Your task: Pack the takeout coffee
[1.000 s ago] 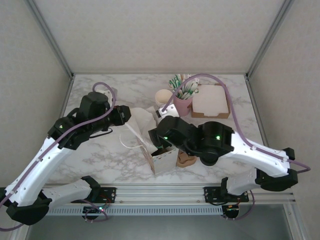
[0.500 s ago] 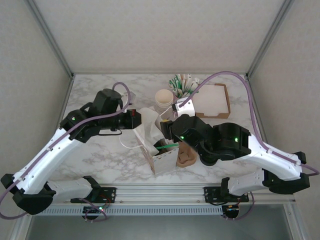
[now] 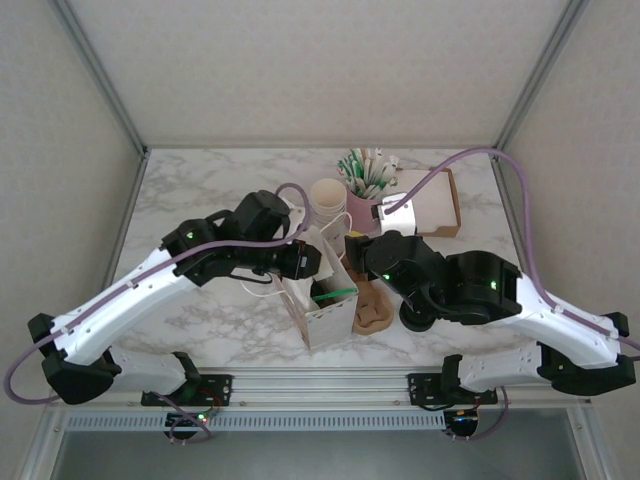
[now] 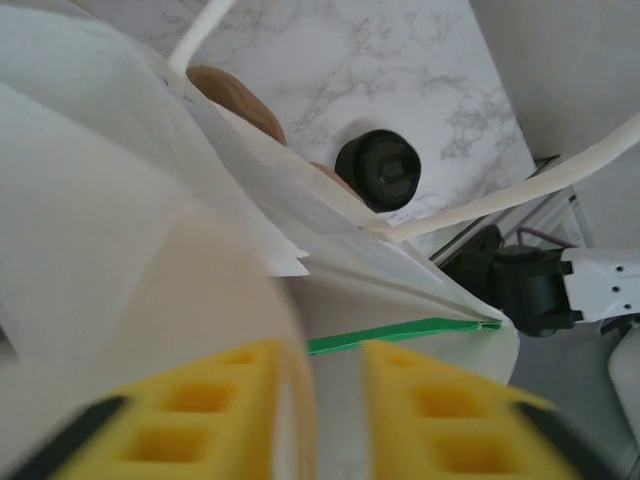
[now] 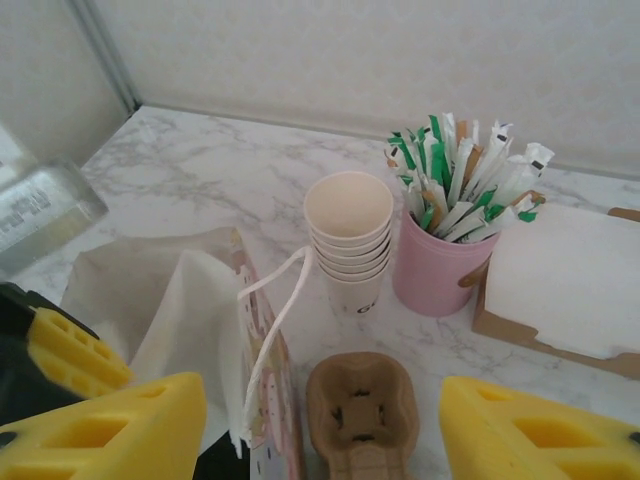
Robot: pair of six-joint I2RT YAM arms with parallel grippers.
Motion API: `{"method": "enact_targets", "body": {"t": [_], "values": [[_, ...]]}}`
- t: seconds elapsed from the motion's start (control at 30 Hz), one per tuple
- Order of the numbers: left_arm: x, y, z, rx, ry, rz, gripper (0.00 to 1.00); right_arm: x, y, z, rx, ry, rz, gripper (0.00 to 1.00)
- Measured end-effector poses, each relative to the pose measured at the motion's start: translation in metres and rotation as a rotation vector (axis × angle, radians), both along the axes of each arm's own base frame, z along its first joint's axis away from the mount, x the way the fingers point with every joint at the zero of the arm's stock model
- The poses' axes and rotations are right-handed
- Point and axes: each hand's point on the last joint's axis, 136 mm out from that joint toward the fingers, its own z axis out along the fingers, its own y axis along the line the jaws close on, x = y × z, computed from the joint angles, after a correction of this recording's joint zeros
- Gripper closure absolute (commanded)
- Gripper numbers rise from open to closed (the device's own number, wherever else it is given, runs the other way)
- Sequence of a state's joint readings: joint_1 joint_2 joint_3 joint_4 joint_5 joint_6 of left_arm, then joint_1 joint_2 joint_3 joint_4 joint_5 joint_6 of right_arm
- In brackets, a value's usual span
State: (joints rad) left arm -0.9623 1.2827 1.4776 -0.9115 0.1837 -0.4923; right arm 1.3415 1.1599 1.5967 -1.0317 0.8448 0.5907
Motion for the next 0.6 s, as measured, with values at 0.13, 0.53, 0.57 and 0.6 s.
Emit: {"method": "enact_targets", "body": {"t": [0.13,0.53,0.57,0.6], "values": [[0.005,0.009,0.016,-0.003,-0.078,0.019,0.04,0.0,-0.001,0.001,-0.001,-0.009,0.001,0.32],[0.048,0.136,0.164,-0.11,-0.632,0.494,0.0,0.024,-0.044,0.03,-0.026,-0.221,-0.129,0.23],[0.058,0.158,0.162,-0.079,-0.67,0.588,0.0,0.034,-0.056,0.027,-0.038,-0.235,-0.18,0.23],[0.065,0.176,0.156,-0.043,-0.691,0.662,0.0,0.043,-0.07,0.023,-0.05,-0.244,-0.231,0.22]]}}
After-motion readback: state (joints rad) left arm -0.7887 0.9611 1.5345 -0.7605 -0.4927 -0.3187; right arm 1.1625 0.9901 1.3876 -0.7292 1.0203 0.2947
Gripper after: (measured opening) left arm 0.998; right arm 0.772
